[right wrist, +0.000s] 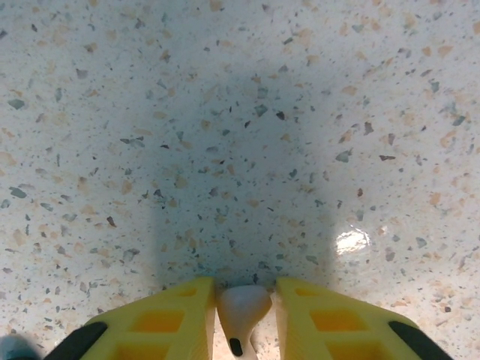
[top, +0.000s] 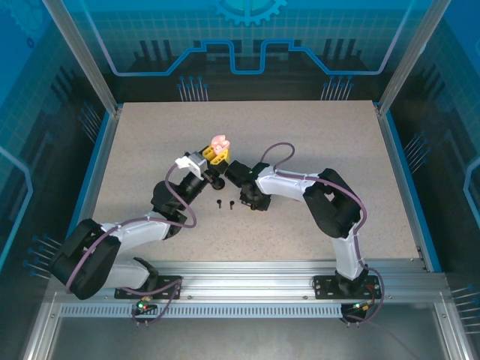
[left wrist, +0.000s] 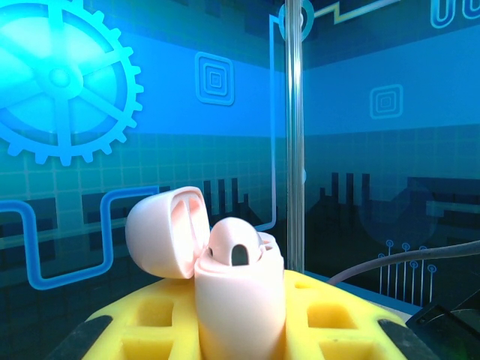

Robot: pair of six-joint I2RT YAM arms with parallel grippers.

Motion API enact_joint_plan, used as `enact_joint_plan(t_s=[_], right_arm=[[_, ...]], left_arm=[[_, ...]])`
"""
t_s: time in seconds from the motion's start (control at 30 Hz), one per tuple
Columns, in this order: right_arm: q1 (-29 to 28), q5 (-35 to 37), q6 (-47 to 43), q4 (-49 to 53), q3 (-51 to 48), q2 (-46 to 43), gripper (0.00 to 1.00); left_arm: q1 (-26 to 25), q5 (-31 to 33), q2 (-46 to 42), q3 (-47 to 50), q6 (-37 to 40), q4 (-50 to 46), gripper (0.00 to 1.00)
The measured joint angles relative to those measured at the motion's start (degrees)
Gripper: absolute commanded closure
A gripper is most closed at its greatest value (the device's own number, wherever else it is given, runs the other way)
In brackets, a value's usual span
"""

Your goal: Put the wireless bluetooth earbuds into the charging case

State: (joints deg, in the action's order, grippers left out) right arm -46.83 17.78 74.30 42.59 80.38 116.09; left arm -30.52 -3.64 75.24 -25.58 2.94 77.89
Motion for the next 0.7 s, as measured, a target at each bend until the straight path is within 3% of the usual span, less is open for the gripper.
enact_joint_plan(t_s=[0.3,0.7], right_arm=[[0.0,0.2,-1.8,-2.8,-2.5,-1.6,0.80],[0.0,4.6,-4.9,-6.3,-9.8,-11.4,0.81]], left_arm=[[0.0,0.0,0.0,0.0,0.0,0.0,1.00],[0.0,0.0,0.0,0.0,0.0,0.0,1.00]])
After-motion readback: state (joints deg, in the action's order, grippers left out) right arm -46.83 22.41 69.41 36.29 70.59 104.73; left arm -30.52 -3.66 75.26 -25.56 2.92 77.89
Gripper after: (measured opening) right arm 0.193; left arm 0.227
